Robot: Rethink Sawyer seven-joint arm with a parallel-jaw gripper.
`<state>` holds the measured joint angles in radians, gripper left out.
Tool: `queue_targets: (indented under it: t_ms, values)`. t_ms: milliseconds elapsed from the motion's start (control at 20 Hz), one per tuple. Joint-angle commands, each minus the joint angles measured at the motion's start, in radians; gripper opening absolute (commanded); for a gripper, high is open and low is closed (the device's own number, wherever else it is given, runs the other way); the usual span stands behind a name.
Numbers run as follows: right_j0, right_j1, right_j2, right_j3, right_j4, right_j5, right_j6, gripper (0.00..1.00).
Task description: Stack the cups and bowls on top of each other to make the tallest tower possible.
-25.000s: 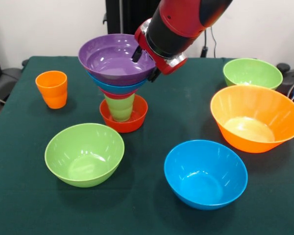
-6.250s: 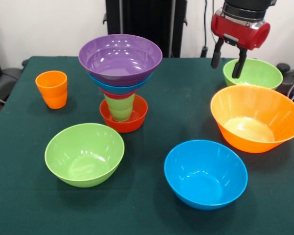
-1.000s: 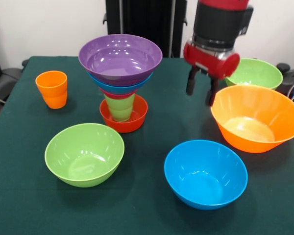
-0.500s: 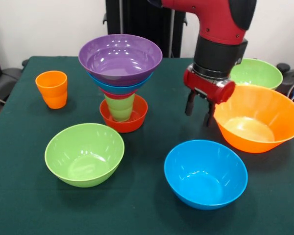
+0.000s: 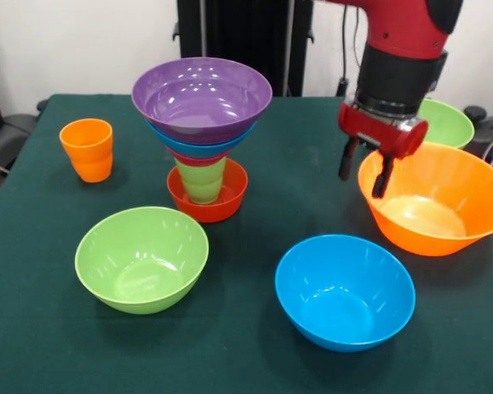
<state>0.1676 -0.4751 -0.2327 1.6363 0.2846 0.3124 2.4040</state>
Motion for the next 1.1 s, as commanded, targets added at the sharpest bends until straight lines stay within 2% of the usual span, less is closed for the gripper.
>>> queue_targets:
  t_ms: [50, 250, 350, 500, 650, 900, 1100]
  values:
    - [0.043, -0.076, -0.033, -0.069, -0.024, 0.289, 0.104, 1.00]
    - [0.057, -0.092, -0.122, -0.152, -0.091, 0.408, 0.045, 1.00]
    - [0.051, -0.092, -0.136, -0.177, -0.113, 0.424, 0.020, 1.00]
    - [0.036, -0.091, -0.138, -0.186, -0.145, 0.395, -0.007, 1.00]
    - [0.022, -0.098, -0.122, -0.167, -0.149, 0.374, -0.009, 1.00]
    - [-0.013, -0.107, -0.039, -0.095, -0.112, 0.310, -0.006, 1.00]
    - [-0.022, -0.112, -0.014, -0.066, -0.095, 0.287, 0.010, 1.00]
